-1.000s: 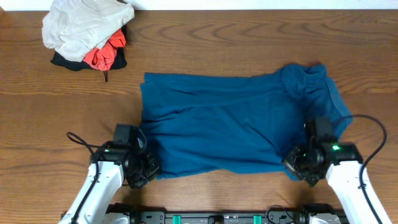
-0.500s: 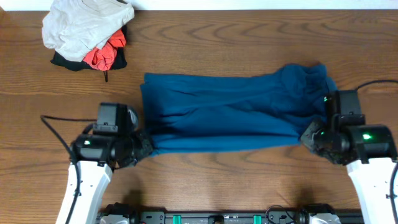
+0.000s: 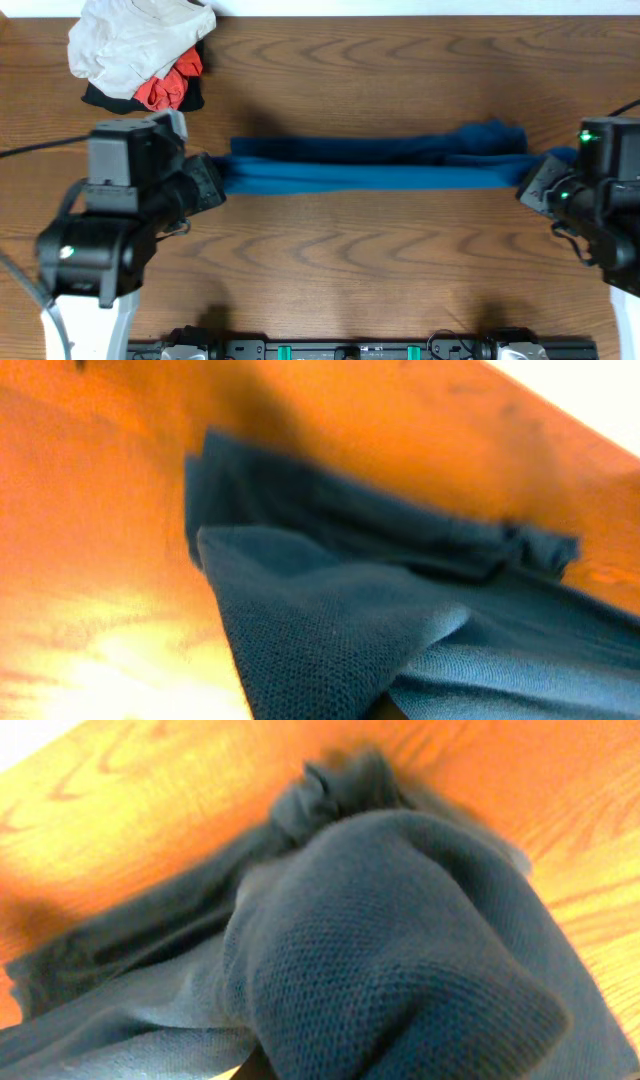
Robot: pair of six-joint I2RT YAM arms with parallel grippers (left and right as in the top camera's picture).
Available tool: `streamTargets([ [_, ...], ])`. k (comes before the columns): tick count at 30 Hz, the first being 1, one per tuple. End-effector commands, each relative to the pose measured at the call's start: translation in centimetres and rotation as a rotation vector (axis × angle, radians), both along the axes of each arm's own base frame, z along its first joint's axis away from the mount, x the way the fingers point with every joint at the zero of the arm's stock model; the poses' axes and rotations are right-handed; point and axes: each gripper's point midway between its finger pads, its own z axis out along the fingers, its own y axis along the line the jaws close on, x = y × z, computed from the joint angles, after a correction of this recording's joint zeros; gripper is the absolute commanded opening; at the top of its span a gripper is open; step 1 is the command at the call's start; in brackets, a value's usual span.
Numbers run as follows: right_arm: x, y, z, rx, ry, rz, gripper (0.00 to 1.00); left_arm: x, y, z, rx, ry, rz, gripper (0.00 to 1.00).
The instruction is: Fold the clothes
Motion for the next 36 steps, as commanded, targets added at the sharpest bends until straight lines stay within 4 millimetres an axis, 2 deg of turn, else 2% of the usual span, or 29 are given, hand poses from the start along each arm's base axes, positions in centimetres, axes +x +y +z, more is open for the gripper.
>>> streamTargets([
  [1, 0.3, -1.6, 4.0, -0.107, -0.086, 0.001, 0.01, 0.0, 1.0, 4.6, 0.052, -0.133, 0.016, 0.06],
  [8, 0.1, -1.6, 9.4, -0.146, -0.173, 0.048, 0.05, -1.8, 1.7, 11.3, 0.068, -0.293, 0.036, 0.06],
  [14, -0.3, -1.6, 12.2, -0.171, -0.226, 0.073, 0.02, -3.3, 2.6, 14.5, 0.088, -0.368, 0.073, 0.06],
  [18, -0.4, -2.1, 13.3, -0.248, -0.250, 0.111, 0.11, -3.5, 3.0, 15.0, 0.103, -0.382, 0.089, 0.06],
  [19, -0.4, -2.4, 13.4, -0.273, -0.250, 0.111, 0.09, -3.5, 3.2, 14.9, 0.111, -0.380, 0.098, 0.06],
  [21, -0.6, -3.4, 13.7, -0.314, -0.246, 0.068, 0.01, -3.5, 3.5, 14.7, 0.125, -0.369, 0.113, 0.06],
  [23, -0.6, -3.9, 13.9, -0.332, -0.249, 0.036, 0.01, -3.3, 3.7, 14.5, 0.132, -0.360, 0.120, 0.06],
  [28, -0.1, -3.9, 14.6, -0.331, -0.285, 0.030, 0.01, -2.9, 4.0, 14.3, 0.145, -0.351, 0.133, 0.06],
  [33, 0.5, -4.4, 16.2, -0.357, -0.352, 0.003, 0.01, -2.8, 4.8, 14.4, 0.182, -0.357, 0.166, 0.06],
  [36, 0.1, -4.4, 16.9, -0.356, -0.372, 0.000, 0.01, -3.0, 4.8, 14.8, 0.180, -0.366, 0.167, 0.06],
])
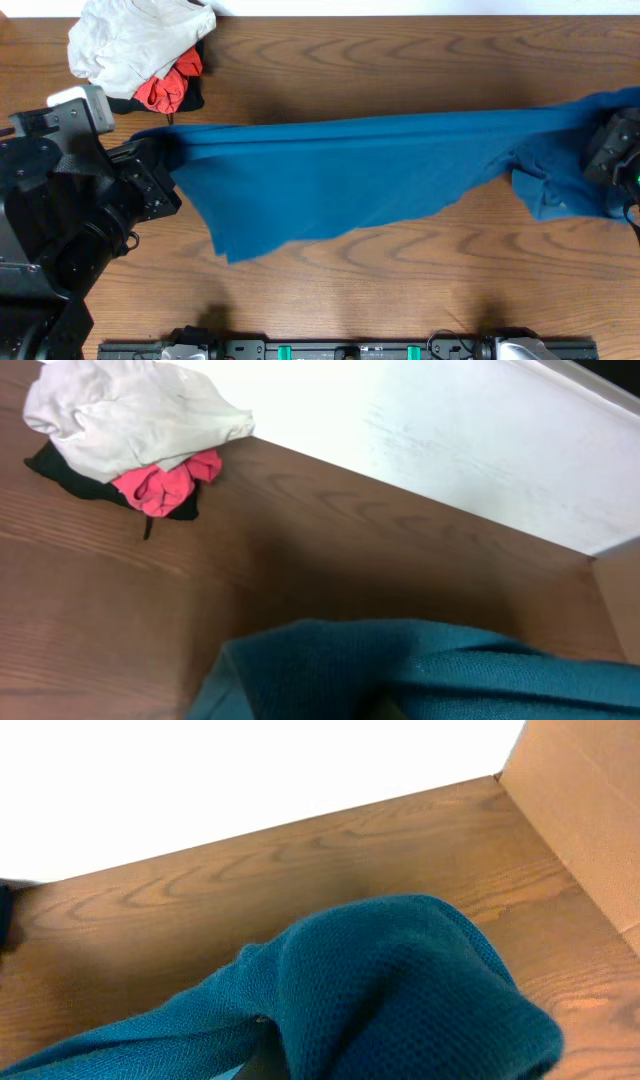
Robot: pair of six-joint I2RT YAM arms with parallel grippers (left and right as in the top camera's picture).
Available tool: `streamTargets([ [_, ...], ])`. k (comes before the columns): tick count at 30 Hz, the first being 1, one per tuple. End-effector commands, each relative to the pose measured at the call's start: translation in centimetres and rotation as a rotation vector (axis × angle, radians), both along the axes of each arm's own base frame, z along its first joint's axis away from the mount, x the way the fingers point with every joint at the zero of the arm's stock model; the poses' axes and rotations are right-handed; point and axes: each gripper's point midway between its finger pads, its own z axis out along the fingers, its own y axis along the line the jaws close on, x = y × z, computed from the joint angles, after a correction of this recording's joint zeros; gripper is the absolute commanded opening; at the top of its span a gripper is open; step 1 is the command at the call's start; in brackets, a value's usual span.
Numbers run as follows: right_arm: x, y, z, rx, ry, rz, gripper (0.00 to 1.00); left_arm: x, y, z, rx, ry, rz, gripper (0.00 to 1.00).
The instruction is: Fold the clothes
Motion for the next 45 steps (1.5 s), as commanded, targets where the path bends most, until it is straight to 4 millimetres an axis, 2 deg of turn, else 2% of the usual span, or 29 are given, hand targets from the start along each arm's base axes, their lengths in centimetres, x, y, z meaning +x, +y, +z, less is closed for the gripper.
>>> streamTargets([
  [1, -1.3, -2.8, 2.3, -0.095, -0.064, -0.125, 0.01, -0.4, 2.3, 1.4, 0.073, -0.051, 0.102, 0.06],
  [6, -2.4, -3.7, 3.6, -0.146, -0.088, -0.160, 0.09, -0.5, 2.3, 1.8, 0.071, -0.063, 0.103, 0.06],
  [13, -2.7, -5.5, 2.9, -0.132, -0.056, -0.272, 0.07, -0.2, 2.3, 1.4, 0.080, -0.046, 0.098, 0.06],
  [17, -2.4, -7.0, 2.5, -0.119, -0.044, -0.345, 0.07, 0.1, 2.3, 1.1, 0.084, -0.029, 0.101, 0.06],
  [24, -0.4, -8.8, 2.6, -0.124, -0.047, -0.394, 0.07, 1.2, 2.2, 0.4, 0.092, 0.000, 0.097, 0.06],
  [30, 3.4, -6.6, 2.3, -0.080, -0.061, -0.224, 0.07, 3.1, 2.5, -0.9, 0.119, 0.057, 0.112, 0.06],
  [36, 5.5, -6.7, 0.2, -0.070, 0.019, -0.213, 0.08, 5.8, 2.3, -3.2, 0.133, 0.147, 0.107, 0.06],
  [38, 6.0, -6.7, -1.2, -0.065, 0.074, -0.207, 0.12, 6.5, 2.2, -3.9, 0.136, 0.172, 0.105, 0.06],
  [40, 6.2, -6.1, -2.4, -0.041, 0.122, -0.176, 0.22, 6.9, 2.1, -4.4, 0.139, 0.189, 0.104, 0.06],
  [43, 6.4, -3.2, -5.3, 0.075, 0.237, -0.042, 0.37, 7.4, 2.1, -5.0, 0.148, 0.210, 0.098, 0.06],
  [45, 6.4, -0.4, -7.1, 0.183, 0.313, 0.087, 0.39, 7.5, 2.1, -5.1, 0.152, 0.216, 0.095, 0.06],
])
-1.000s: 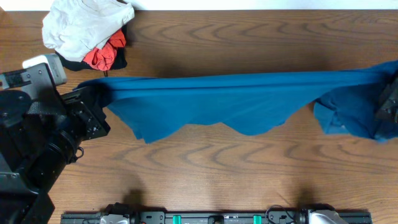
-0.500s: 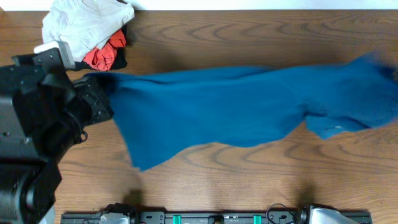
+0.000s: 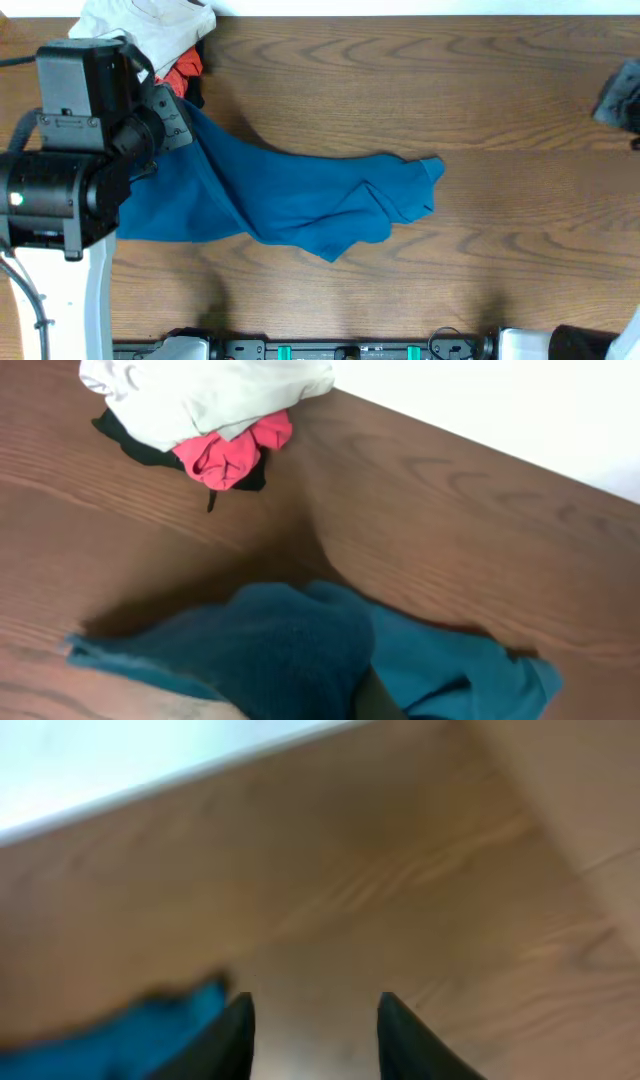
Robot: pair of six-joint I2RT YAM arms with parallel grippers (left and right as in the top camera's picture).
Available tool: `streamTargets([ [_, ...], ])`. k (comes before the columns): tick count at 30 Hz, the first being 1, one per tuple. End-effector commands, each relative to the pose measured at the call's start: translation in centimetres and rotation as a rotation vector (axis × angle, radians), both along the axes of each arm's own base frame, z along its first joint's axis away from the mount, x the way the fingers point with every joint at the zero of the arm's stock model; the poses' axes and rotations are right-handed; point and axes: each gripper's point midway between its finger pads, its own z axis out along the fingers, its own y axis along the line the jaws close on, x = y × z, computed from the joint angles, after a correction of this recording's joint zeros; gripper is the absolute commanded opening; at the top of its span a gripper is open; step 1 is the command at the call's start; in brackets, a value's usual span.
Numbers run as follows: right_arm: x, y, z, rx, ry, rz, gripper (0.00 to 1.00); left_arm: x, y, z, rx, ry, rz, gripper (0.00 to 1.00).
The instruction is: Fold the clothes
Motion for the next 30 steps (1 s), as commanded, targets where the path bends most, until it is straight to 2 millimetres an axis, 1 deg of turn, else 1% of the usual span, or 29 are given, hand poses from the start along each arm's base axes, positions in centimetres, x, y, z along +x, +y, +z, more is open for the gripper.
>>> streamTargets([
  [1, 0.3, 5.7, -2.2, 0.241, 0.077, 0.254, 0.39, -0.1, 0.4, 0.7, 0.029, -0.019, 0.000, 0.06],
  [3, -0.3, 8.6, -3.7, 0.345, 0.151, 0.385, 0.39, -0.1, 0.4, 0.6, 0.029, -0.018, -0.001, 0.06],
  [5, -1.1, 11.6, -6.2, 0.470, 0.259, 0.473, 0.35, -0.1, 0.5, 0.6, 0.032, -0.018, -0.002, 0.06],
  [6, -1.2, 12.1, -6.9, 0.485, 0.282, 0.482, 0.35, -0.1, 0.5, 0.6, 0.032, -0.018, -0.002, 0.06],
  [8, -1.5, 13.4, -9.0, 0.517, 0.356, 0.481, 0.35, -0.1, 0.5, 0.6, 0.032, -0.018, -0.002, 0.06],
  [12, -2.3, 16.3, -13.9, 0.562, 0.485, 0.471, 0.40, -0.1, 0.5, 0.6, 0.032, -0.018, -0.002, 0.06],
  [13, -2.5, 16.8, -14.8, 0.568, 0.503, 0.470, 0.41, -0.1, 0.5, 0.6, 0.032, -0.018, -0.002, 0.06],
  [16, -3.5, 18.7, -18.7, 0.578, 0.582, 0.493, 0.42, -0.1, 0.5, 0.6, 0.032, -0.018, -0.002, 0.06],
  [18, -4.2, 20.1, -20.8, 0.593, 0.618, 0.531, 0.44, -0.1, 0.5, 0.6, 0.032, -0.018, -0.002, 0.06],
  [19, -4.6, 20.7, -21.9, 0.594, 0.632, 0.549, 0.46, -0.1, 0.5, 0.6, 0.032, -0.018, -0.002, 0.06],
  [21, -5.4, 22.0, -24.1, 0.584, 0.655, 0.592, 0.56, -0.1, 0.5, 0.7, 0.032, -0.019, -0.002, 0.06],
  [23, -6.2, 23.2, -25.8, 0.594, 0.681, 0.596, 0.62, -0.1, 0.5, 0.7, 0.032, -0.019, -0.002, 0.06],
  [25, -7.2, 24.1, -27.4, 0.597, 0.708, 0.587, 0.65, -0.1, 0.5, 0.6, 0.032, -0.018, -0.002, 0.06],
  [26, -7.7, 24.6, -28.5, 0.591, 0.720, 0.583, 0.69, -0.1, 0.5, 0.6, 0.032, -0.018, -0.002, 0.06],
  [29, -8.5, 24.4, -31.1, 0.536, 0.736, 0.550, 0.80, -0.1, 0.5, 0.6, 0.032, -0.018, -0.002, 0.06],
  [30, -8.8, 24.3, -31.9, 0.525, 0.738, 0.549, 0.81, -0.1, 0.5, 0.6, 0.032, -0.018, -0.002, 0.06],
])
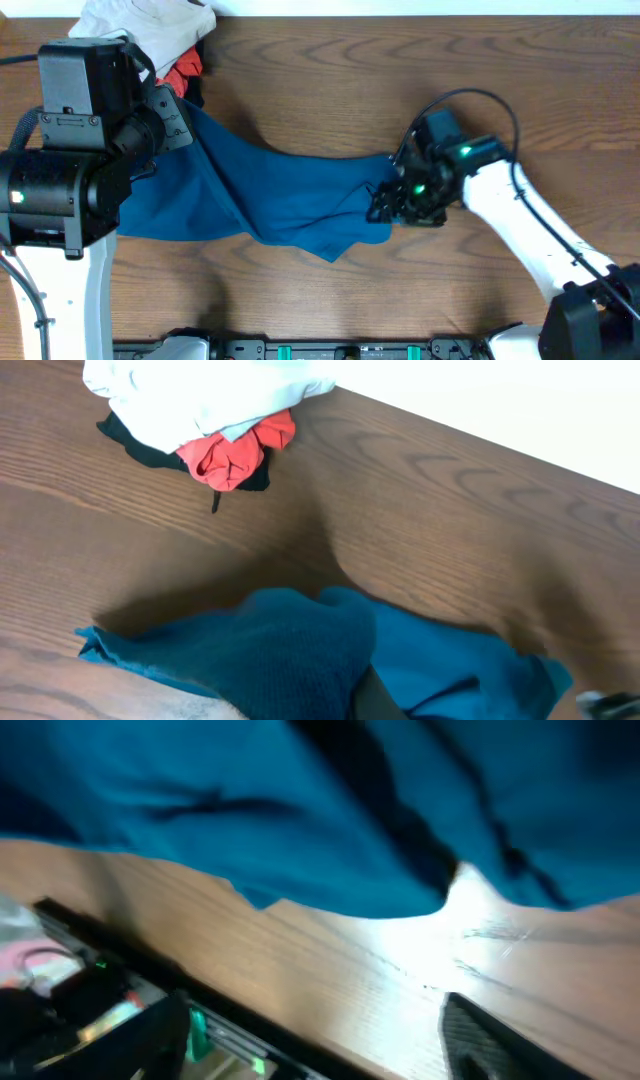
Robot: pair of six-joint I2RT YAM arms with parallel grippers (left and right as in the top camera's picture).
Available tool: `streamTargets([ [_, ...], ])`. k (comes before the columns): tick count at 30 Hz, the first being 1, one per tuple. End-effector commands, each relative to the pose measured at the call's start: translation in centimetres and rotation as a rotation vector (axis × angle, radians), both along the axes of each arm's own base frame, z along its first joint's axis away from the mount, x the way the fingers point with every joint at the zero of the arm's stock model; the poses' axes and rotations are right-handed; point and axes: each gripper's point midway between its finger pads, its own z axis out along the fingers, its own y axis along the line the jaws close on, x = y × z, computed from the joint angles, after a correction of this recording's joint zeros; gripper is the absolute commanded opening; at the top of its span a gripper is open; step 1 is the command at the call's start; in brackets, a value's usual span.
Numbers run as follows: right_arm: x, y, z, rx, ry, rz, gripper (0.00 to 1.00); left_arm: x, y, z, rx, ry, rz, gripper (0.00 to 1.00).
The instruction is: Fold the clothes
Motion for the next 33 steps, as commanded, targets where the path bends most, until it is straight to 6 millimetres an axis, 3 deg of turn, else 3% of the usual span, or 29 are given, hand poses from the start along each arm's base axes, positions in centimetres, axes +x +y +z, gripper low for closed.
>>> streamTargets([
  [1, -1.2, -0.5, -2.0, -0.054, 0.021, -0.036, 0.82, -0.1, 0.3, 0.8, 0.014, -0.023, 0.006, 0.06],
  [5, -1.2, -1.7, -4.2, -0.109, -0.018, -0.027, 0.92, -0.1, 0.3, 0.7, 0.014, -0.023, 0.006, 0.06],
  [8, -1.1, -1.2, -5.1, -0.066, -0.060, 0.029, 0.93, -0.1, 0.3, 0.7, 0.014, -0.023, 0.006, 0.06],
  [21, 0.5, 0.4, -5.1, 0.032, -0.223, 0.183, 0.92, -0.1, 0.3, 0.7, 0.014, -0.023, 0.006, 0.06],
  [33, -0.2, 2.0, -6.6, 0.045, -0.197, 0.241, 0.91, -0.1, 0.3, 0.7, 0.014, -0.023, 0.006, 0.06],
])
